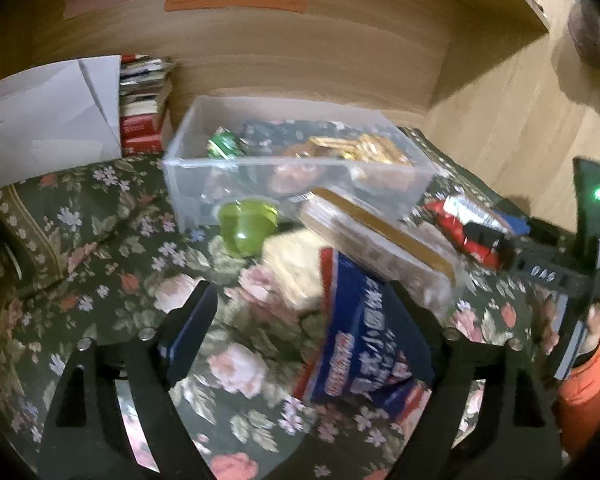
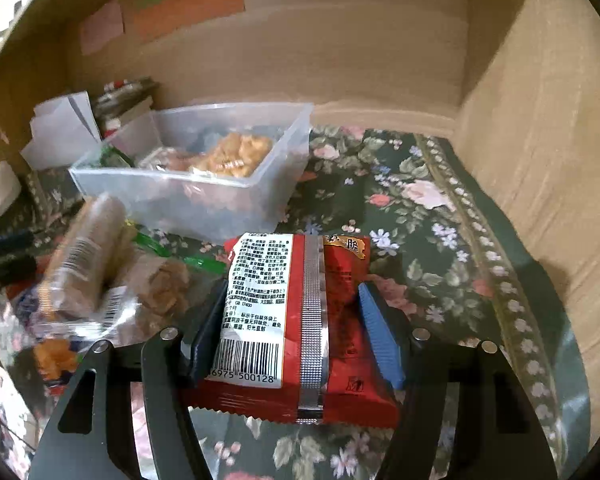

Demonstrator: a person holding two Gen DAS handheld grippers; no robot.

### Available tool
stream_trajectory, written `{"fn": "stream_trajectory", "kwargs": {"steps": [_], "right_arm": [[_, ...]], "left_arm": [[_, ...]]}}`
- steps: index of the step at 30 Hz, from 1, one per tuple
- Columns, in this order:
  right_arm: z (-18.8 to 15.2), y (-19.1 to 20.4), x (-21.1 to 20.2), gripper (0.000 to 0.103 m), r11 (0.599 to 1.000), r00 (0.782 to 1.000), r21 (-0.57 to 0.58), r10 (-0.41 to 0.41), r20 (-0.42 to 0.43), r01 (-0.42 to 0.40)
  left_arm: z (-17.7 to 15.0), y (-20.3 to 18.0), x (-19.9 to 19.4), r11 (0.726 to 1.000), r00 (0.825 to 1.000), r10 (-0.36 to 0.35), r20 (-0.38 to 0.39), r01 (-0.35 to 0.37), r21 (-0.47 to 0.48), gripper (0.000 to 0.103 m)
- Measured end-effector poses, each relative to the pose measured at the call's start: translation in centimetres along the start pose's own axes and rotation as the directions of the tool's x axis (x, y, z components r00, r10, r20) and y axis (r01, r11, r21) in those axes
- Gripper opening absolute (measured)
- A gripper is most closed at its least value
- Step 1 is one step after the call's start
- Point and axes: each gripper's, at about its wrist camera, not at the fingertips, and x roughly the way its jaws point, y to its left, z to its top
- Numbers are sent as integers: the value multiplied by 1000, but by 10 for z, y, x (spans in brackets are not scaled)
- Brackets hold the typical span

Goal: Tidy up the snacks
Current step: 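Grasp the blue biscuit bag with the left tool while the right tool grasps the red snack bag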

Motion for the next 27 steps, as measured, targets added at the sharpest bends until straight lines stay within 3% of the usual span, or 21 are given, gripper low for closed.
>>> {"fn": "stream_trajectory", "kwargs": {"steps": [6, 17, 19, 20, 27], "right_arm": [[-7, 5, -27, 62, 1000, 998, 4, 29, 49, -30], [-21, 10, -47, 62, 998, 995, 6, 69, 77, -70], [-23, 10, -49, 62, 997, 994, 10, 74, 79, -75], [-24, 10, -50, 62, 997, 994, 11, 75, 81, -76], [-26, 8, -52, 62, 996, 992, 25, 84, 90, -87]], "left_arm": [[-14, -18, 7, 1000, 1000, -25, -19, 25, -6, 94], [-22, -41, 35, 1000, 997, -17, -70, 18, 7, 95], [-22, -43, 42, 1000, 997, -21, -79, 22, 11, 88], [-22, -44, 44, 999, 996, -31, -81, 32, 9, 77], [-21, -33, 30, 999, 999, -23, -34, 22, -33, 59]]}}
